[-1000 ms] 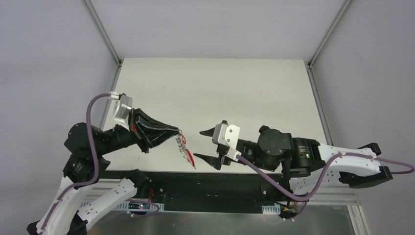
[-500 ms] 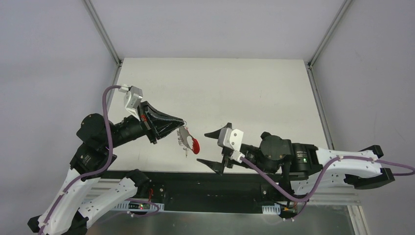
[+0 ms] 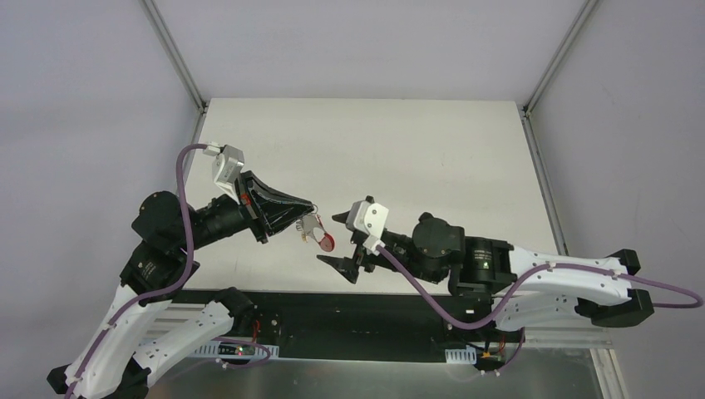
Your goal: Put the keys on the keyring
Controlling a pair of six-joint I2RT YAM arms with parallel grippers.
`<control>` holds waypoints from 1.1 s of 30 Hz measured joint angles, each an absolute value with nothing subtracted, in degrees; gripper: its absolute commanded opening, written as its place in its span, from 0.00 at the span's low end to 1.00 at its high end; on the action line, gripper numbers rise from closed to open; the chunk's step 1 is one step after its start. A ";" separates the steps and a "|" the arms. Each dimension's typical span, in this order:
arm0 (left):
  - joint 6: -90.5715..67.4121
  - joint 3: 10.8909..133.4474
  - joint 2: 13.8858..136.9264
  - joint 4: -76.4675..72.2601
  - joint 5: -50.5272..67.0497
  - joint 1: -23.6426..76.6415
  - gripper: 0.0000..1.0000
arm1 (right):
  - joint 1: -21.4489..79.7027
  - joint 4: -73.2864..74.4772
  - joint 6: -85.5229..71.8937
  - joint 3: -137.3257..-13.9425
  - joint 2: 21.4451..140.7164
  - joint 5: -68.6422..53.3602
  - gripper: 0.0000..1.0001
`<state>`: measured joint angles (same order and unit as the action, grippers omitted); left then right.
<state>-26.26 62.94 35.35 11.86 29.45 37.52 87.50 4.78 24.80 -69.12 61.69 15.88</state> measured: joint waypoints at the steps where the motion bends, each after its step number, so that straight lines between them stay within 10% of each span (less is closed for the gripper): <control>1: -26.24 62.94 35.35 11.86 29.45 37.52 0.00 | 86.96 4.45 24.27 -69.08 62.19 15.44 0.74; 22: -26.11 62.96 34.72 11.84 29.45 37.52 0.00 | 82.35 0.73 15.68 -66.65 66.13 10.09 0.45; 29: -26.06 62.96 34.72 11.84 29.43 37.52 0.00 | 82.30 1.04 14.92 -64.86 66.15 10.33 0.00; 33: -26.04 62.96 34.72 11.77 29.50 37.54 0.00 | 81.93 1.15 14.24 -64.88 66.19 10.68 0.00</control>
